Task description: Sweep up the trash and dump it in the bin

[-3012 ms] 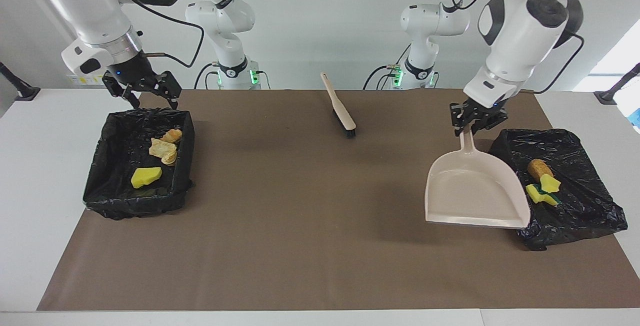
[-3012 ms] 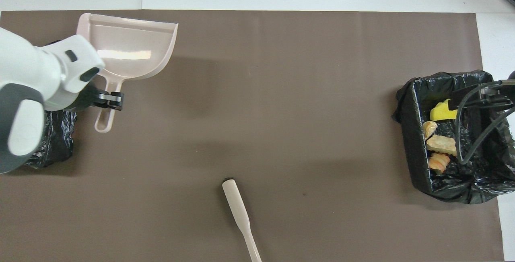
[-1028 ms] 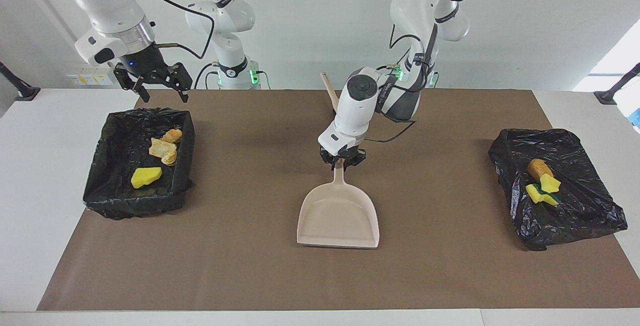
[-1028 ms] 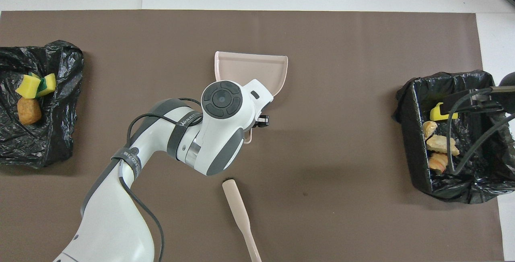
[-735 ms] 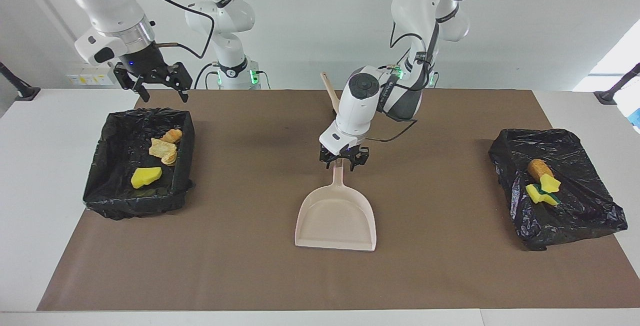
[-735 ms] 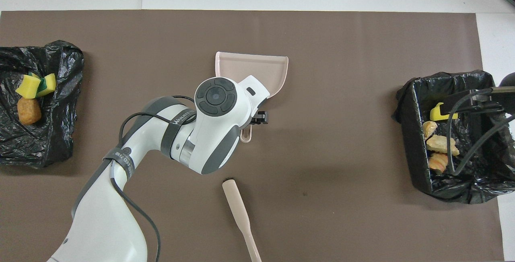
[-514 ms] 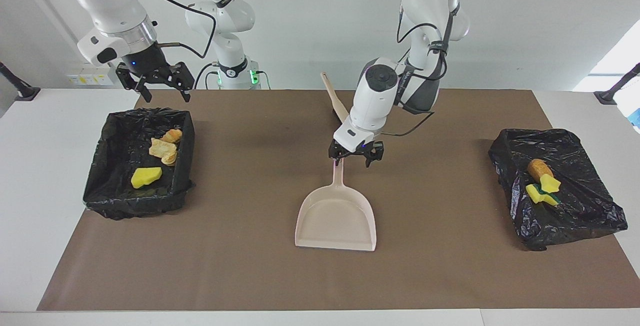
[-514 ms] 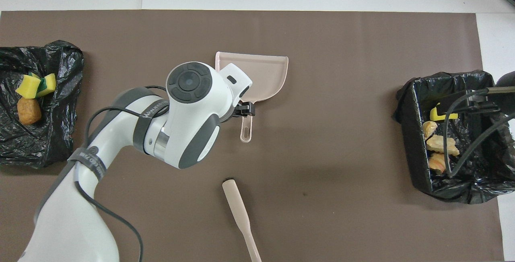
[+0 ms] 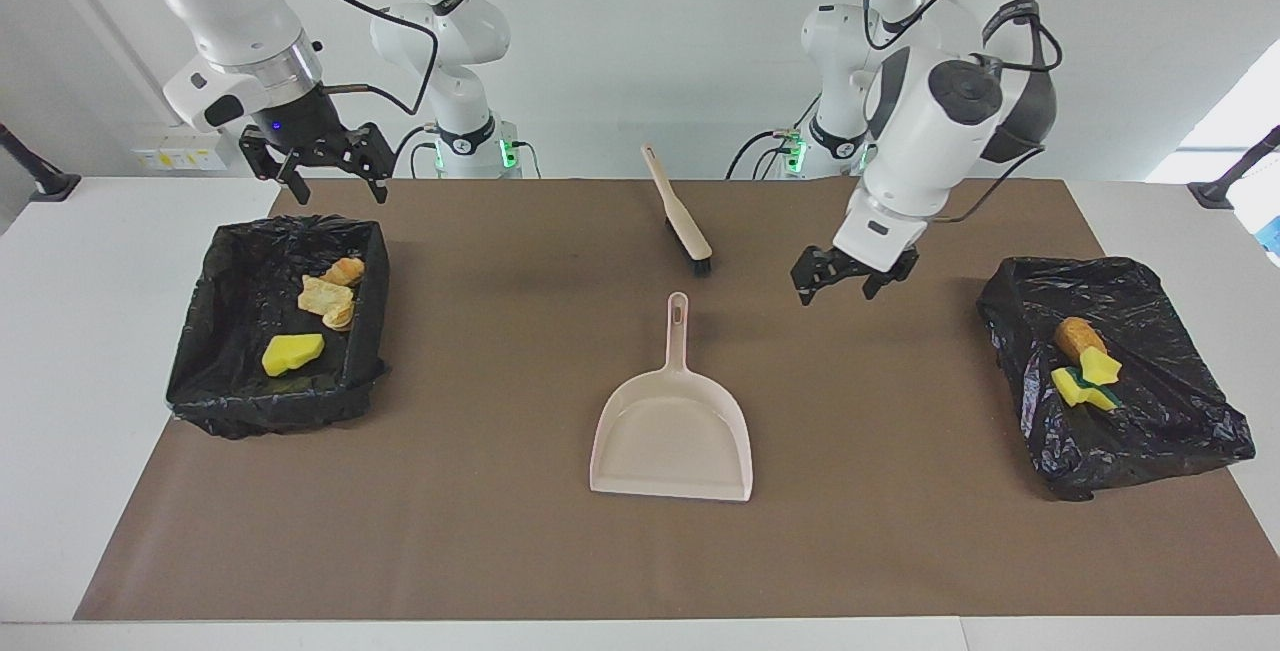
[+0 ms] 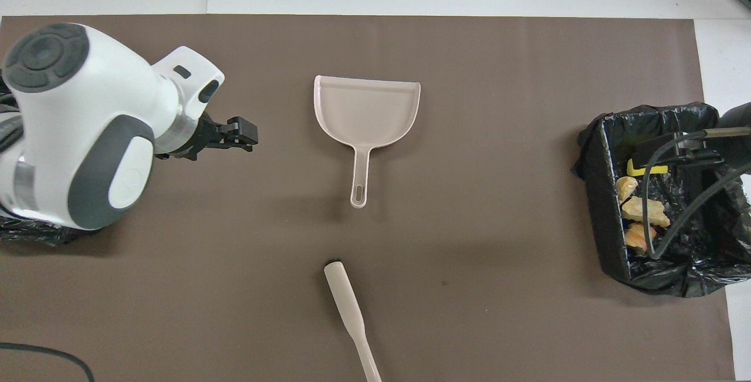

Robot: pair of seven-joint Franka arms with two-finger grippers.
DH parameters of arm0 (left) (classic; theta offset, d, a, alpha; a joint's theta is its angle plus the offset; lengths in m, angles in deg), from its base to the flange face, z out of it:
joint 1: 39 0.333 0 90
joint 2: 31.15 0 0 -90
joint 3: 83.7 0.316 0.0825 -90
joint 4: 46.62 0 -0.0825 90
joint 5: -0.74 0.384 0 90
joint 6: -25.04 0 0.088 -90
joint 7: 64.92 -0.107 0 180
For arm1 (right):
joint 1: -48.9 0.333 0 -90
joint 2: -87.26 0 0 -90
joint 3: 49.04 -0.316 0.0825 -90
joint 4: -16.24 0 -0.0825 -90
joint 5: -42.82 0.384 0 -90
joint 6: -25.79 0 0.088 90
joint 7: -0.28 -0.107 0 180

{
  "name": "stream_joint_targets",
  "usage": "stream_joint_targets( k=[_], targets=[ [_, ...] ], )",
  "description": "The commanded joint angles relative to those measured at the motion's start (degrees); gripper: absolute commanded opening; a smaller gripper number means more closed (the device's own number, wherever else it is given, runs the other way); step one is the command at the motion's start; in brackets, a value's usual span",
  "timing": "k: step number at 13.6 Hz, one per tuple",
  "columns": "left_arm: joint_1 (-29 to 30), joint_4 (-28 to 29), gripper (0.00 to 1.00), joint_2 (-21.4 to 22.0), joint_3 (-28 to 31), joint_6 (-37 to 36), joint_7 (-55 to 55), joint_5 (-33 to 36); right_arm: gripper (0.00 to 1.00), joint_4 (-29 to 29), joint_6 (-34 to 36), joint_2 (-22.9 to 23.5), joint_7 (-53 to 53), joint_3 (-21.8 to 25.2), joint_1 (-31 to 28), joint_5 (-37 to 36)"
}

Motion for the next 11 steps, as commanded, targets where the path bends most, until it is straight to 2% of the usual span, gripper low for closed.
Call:
stream_joint_targets(
  k=[1, 7, 11],
  targets=[
    [5.51, 1.34, 1.00, 2.62, -0.72, -3.29, -7.96, 0.09, 1.00, -1.31, 0.48, -1.40, -1.12, -0.38, -0.47, 0.70],
    [14.75, 0.99, 1.00, 5.96, -0.63, -9.79, -22.83, 0.17, 1.00, -1.40, 0.48, -1.40, -1.12, -0.38, -0.47, 0.70],
    [17.13, -0.58, 1.00, 9.03, -0.37, -12.43, -26.54, 0.79, 1.00, -1.31, 0.56, -1.31, -1.39, -0.30, -0.47, 0.53]
  ],
)
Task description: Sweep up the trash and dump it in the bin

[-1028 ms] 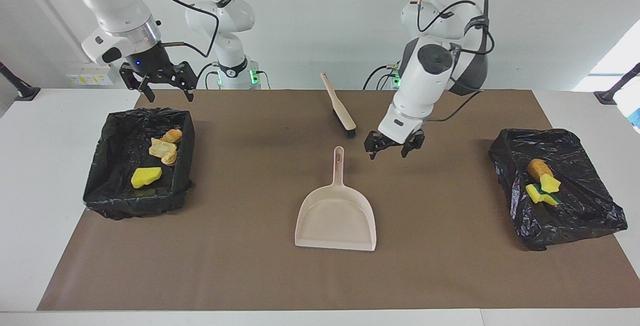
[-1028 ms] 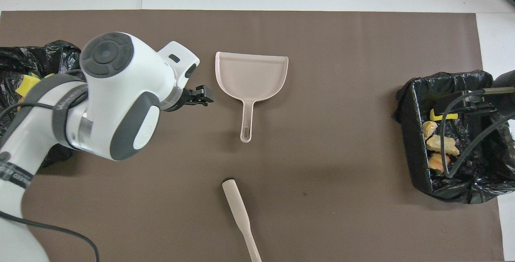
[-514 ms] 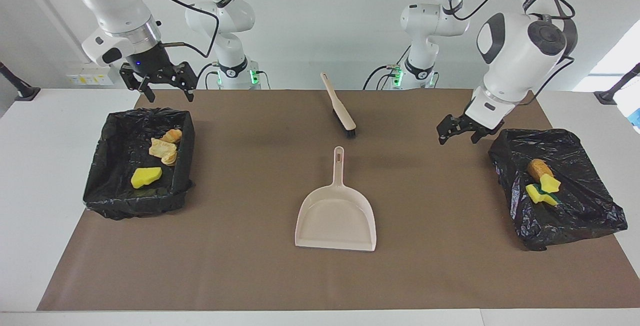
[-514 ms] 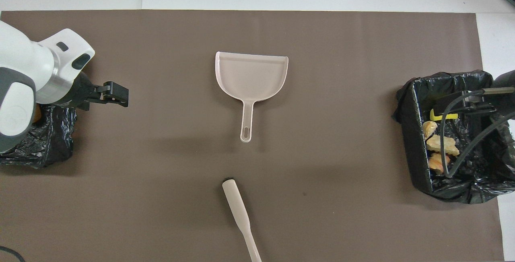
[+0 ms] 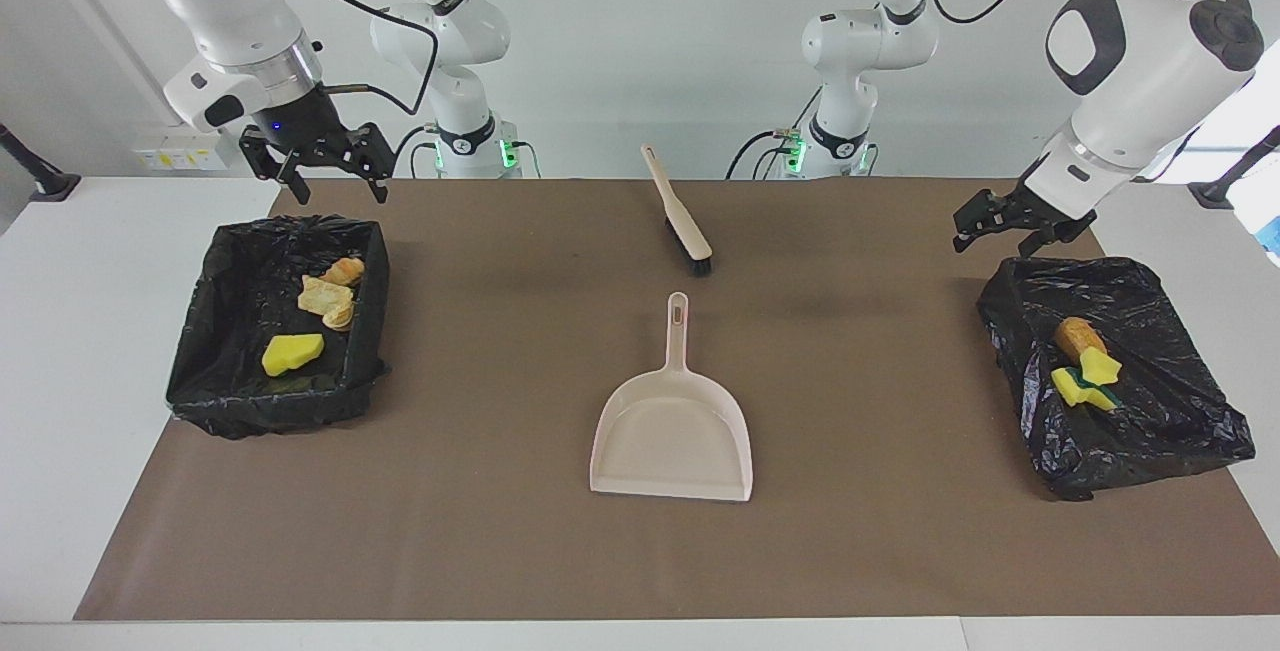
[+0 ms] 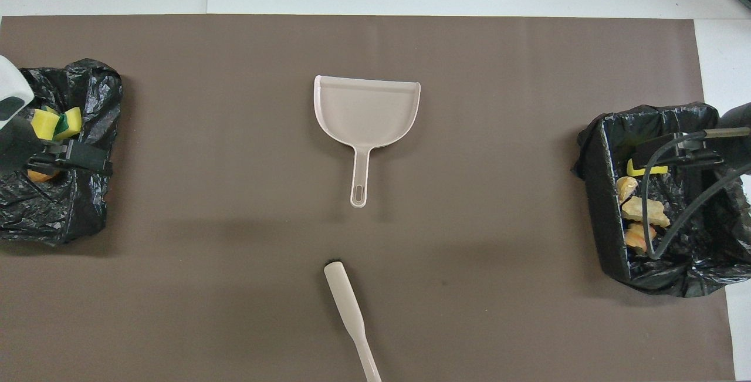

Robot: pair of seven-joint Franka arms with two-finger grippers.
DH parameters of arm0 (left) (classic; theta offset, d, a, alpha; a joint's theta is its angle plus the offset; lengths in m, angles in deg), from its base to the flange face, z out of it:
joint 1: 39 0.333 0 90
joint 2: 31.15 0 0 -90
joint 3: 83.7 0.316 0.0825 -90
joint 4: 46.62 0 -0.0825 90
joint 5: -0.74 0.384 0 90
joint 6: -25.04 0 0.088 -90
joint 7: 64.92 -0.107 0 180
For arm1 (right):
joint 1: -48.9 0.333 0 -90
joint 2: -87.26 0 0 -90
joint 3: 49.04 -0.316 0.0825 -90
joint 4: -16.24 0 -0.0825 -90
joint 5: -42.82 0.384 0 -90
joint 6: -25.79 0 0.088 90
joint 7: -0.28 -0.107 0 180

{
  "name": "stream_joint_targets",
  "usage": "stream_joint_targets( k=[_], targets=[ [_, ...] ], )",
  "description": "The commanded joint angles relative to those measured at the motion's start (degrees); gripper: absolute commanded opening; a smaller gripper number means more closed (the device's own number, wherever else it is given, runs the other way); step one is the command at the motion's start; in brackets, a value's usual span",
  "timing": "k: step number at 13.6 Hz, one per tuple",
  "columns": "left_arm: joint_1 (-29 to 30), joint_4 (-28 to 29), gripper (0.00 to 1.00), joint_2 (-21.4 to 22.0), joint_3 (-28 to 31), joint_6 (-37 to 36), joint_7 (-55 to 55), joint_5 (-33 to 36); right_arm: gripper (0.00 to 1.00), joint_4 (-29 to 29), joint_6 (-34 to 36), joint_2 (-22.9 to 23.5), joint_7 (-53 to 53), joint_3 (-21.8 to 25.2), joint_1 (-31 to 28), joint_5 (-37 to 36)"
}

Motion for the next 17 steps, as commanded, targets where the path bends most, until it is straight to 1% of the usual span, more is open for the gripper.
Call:
stream_joint_targets(
  k=[1, 2, 4, 7, 8, 12, 15, 17],
  targets=[
    [0.73, -1.56, 1.00, 3.59, -0.46, -3.84, -0.63, 1.13, 1.00, -0.97, 0.74, -1.18, -1.99, -0.38, -0.47, 0.18],
    [0.73, -2.88, 1.00, 4.30, -0.55, -5.68, -0.71, 2.79, 1.00, -0.71, 1.35, -1.09, -2.60, -0.39, -0.47, 0.61],
    [0.64, -4.12, 1.00, 5.97, -0.64, -7.89, 0.16, 3.51, 1.00, -0.18, 2.06, -1.00, -2.70, -0.47, -0.47, 0.44],
    [-0.24, -4.12, 1.00, 7.03, -1.43, -8.33, 7.88, 3.42, 1.00, -0.09, 3.20, -1.26, -3.05, -0.39, -0.47, 0.70],
    [-0.41, -4.21, 1.00, 7.21, -1.51, -9.03, 8.77, 3.42, 1.00, -0.09, 3.11, -1.35, -3.13, -0.39, -0.47, 0.53],
    [-0.33, -3.86, 1.00, 8.09, -1.34, -9.30, 7.81, 3.33, 1.00, -0.44, 3.03, -1.53, -3.05, -0.39, -0.47, 0.53],
    [-0.33, -4.29, 1.00, 7.91, -1.34, -8.86, 7.90, 3.60, 1.00, -0.62, 3.03, -1.70, -3.13, -0.39, -0.47, 0.44],
    [-0.33, -4.82, 1.00, 7.82, -1.25, -10.09, 6.33, 4.04, 1.00, -0.62, 3.03, -1.79, -3.13, -0.39, -0.47, 0.44]
  ],
)
